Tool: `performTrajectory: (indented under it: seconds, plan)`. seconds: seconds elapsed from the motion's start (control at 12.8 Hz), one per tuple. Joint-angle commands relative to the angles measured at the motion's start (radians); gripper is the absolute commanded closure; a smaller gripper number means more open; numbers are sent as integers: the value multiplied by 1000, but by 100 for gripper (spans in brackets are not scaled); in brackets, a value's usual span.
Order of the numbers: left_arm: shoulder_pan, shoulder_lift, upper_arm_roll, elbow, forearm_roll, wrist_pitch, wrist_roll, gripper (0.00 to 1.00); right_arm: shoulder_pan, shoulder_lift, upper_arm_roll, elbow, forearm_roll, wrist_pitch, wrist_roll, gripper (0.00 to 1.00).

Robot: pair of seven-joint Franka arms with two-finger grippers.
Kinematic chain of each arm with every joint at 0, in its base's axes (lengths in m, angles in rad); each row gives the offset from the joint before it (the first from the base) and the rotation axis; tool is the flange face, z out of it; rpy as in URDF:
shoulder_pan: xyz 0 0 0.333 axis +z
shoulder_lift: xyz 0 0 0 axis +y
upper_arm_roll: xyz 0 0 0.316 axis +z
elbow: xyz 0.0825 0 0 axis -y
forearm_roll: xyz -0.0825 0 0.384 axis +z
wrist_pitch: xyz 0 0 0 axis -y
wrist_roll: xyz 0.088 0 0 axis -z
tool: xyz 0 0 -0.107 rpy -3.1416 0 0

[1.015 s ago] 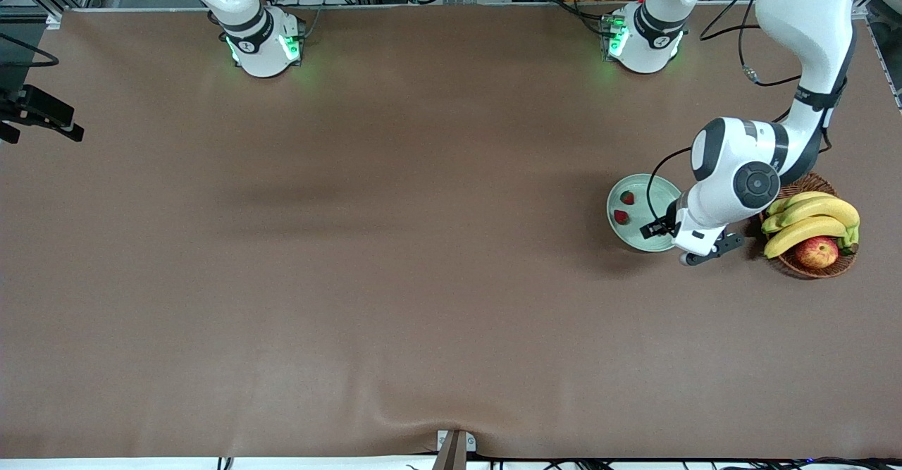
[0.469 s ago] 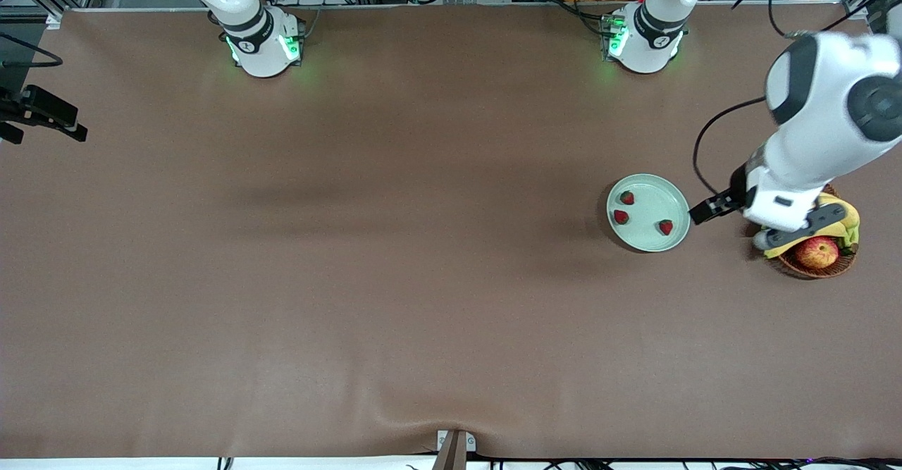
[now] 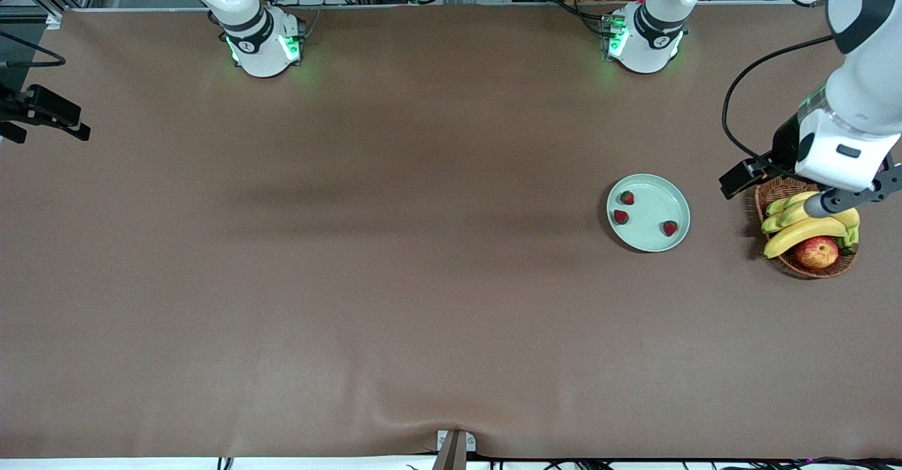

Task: Collect all strawberries into plate

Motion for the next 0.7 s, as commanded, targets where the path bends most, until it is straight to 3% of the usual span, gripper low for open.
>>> performTrajectory:
  seconds: [0.0, 0.16, 0.39, 0.62]
  plan:
    - [3, -47, 9, 3, -5, -36, 155, 0, 9, 3, -2, 12, -14, -14, 8, 0]
    - [-2, -76, 35, -5, -7, -46, 234, 0, 20, 1, -2, 12, -14, -22, 6, 0]
    - [-74, -98, 143, -6, -16, -69, 346, 0, 22, 3, -3, 12, -14, -27, 6, 0]
    - [-74, -145, 147, -48, -51, -79, 344, 0, 20, 3, -3, 12, -14, -27, 6, 0]
